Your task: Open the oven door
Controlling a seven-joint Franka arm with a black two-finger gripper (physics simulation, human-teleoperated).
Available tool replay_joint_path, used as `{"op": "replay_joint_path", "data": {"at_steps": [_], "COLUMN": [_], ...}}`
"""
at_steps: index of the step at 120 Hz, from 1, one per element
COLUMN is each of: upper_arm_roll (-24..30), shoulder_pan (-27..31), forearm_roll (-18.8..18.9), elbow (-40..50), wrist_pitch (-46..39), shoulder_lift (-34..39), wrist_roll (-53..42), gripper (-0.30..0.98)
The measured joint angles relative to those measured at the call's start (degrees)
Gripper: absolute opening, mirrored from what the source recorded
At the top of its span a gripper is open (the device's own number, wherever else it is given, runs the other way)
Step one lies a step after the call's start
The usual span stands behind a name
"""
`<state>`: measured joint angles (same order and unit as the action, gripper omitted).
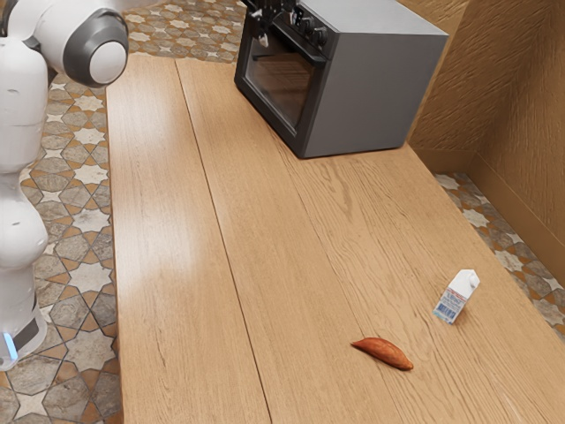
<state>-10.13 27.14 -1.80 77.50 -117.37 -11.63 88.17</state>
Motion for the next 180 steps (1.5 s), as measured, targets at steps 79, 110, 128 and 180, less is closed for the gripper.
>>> {"op": "replay_joint_path", "data": {"at_steps": [79, 110, 128, 180], "upper_arm_roll": [-0.11, -0.26, -0.17, -0.39], "shoulder_pan": [0.03, 0.13, 0.23, 0.78], "forearm_roll": [-1.70, -2.06, -2.42, -4.15], "elbow": [4.36, 9.96, 11.91, 18.84], "wrist_pitch": [-2.50, -3.97, -4.54, -5.46], "shoulder_lift": [-0.53, 3.76, 5.16, 10.05], "wrist_roll": [-0.84, -0.98, -1.04, -1.08], "gripper": [0.69, 0.68, 0.69, 0.68]}}
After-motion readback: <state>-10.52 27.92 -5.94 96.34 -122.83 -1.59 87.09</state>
